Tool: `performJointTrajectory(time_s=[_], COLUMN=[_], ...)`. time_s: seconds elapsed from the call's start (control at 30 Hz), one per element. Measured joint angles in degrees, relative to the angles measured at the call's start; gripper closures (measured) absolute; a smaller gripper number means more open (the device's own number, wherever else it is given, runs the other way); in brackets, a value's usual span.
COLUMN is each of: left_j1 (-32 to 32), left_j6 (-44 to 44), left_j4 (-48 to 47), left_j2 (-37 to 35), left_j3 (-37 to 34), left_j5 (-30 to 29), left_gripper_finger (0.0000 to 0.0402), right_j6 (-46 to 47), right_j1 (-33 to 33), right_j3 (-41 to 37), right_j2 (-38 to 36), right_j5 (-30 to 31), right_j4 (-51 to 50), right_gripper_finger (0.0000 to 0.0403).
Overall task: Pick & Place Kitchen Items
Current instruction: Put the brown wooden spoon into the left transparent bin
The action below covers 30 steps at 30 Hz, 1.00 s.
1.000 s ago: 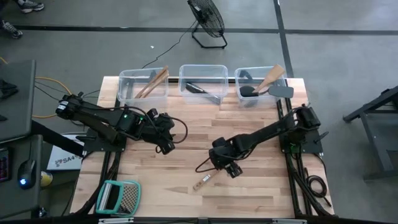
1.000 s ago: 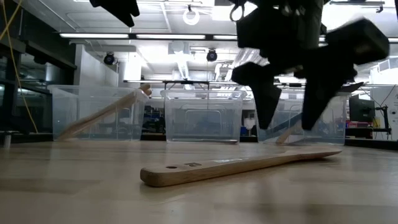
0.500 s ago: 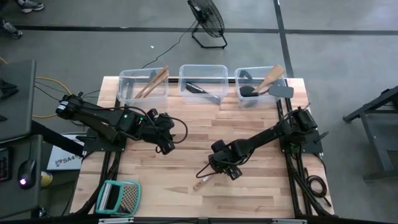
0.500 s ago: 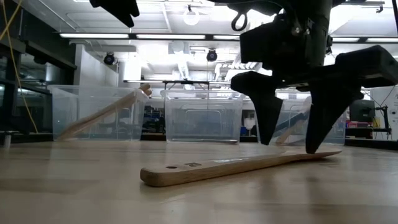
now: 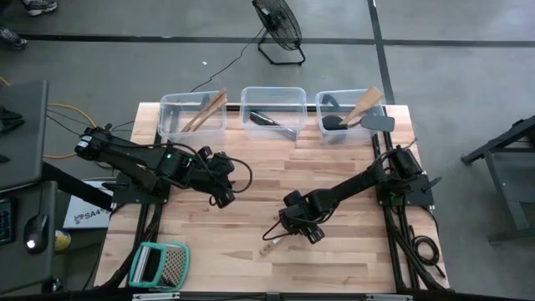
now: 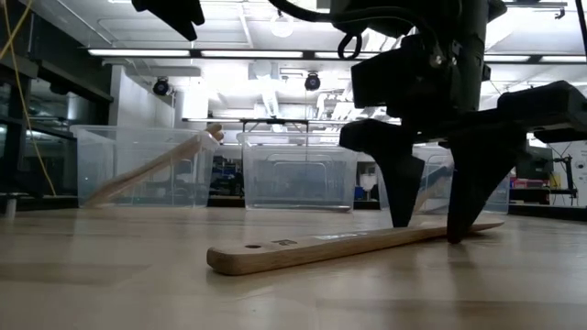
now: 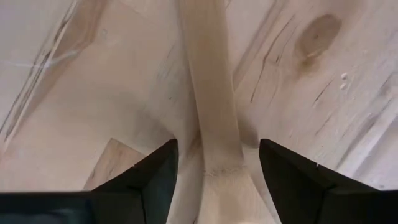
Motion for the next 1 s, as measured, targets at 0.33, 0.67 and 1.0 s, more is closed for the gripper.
performJointTrajectory(time_s=[0.33, 0.67, 1.0], left_j1=[0.0, 0.0, 0.0], left_j6=[0.0, 0.0, 0.0], left_j4=[0.0, 0.0, 0.0], left_j2=[0.0, 0.0, 0.0], left_j3=[0.0, 0.0, 0.0], left_j5=[0.3, 0.3, 0.3], left_gripper_finger=[0.0184, 0.0184, 0.0184], right_j6=[0.0, 1.2, 7.3], right_j1=[-0.1, -0.2, -0.1], right_j3=[0.1, 0.1, 0.0], right_j2=[1.8, 2.4, 1.7], right_j5=[-1.5, -1.4, -2.1], right_j4=[-1.8, -3.0, -3.1], right_gripper_finger=[0.0243, 0.0322, 0.0324])
